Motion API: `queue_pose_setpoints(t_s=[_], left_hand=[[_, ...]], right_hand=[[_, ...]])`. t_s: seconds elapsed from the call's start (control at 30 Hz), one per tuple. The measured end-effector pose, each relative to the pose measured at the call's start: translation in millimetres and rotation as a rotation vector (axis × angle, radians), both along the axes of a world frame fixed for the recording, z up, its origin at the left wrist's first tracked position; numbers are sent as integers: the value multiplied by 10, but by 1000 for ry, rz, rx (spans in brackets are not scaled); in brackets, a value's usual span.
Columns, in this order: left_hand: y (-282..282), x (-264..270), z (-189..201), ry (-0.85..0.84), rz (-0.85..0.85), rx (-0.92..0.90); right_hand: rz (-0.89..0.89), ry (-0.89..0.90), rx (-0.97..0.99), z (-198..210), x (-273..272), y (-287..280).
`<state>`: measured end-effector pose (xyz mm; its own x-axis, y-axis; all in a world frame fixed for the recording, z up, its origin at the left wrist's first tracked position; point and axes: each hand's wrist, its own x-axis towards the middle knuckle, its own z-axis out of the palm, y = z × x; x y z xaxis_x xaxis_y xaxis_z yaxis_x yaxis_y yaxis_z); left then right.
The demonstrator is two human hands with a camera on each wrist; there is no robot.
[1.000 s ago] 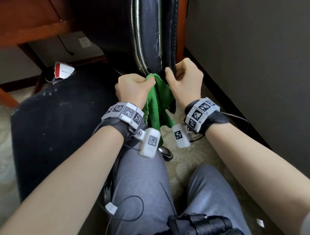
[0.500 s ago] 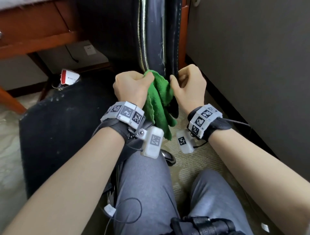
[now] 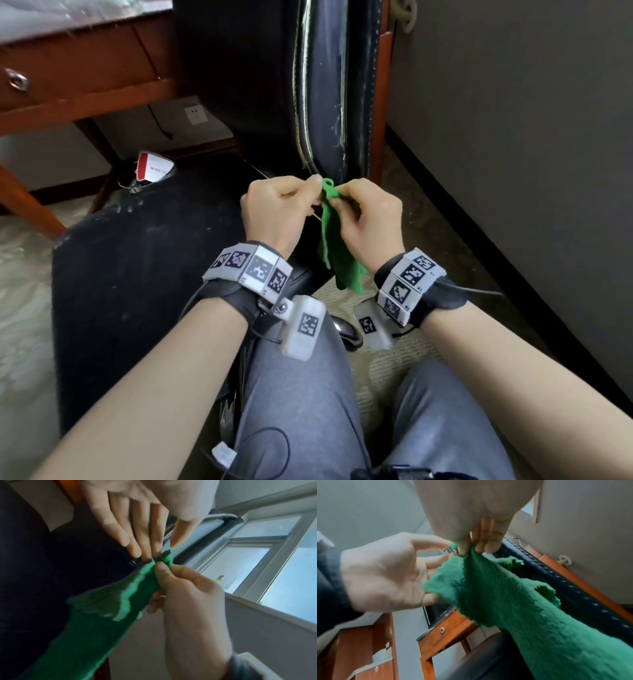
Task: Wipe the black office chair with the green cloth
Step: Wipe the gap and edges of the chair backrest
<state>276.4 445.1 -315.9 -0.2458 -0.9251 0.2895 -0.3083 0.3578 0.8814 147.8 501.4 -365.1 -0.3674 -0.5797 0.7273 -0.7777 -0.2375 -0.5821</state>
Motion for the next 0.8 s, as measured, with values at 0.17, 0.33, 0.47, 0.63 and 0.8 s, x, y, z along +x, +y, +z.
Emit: queue_pose_setpoints(t_s=[0.17, 0.33, 0.47, 0.63, 0.8], left_hand=[[-73, -4, 44, -131, 211, -141], [-135, -98, 8, -206, 209, -80], [-166, -116, -6, -203, 183, -92], [-198, -138, -16, -192, 177, -78], [-217, -137, -24, -171, 168, -102]], right_hand=[[-44, 26, -29, 194, -69, -93], [-18, 145, -50, 276, -82, -237], [51, 142, -95, 242, -128, -265], [52, 81, -91, 280, -86, -284], [-4, -56, -8, 369, -59, -283]])
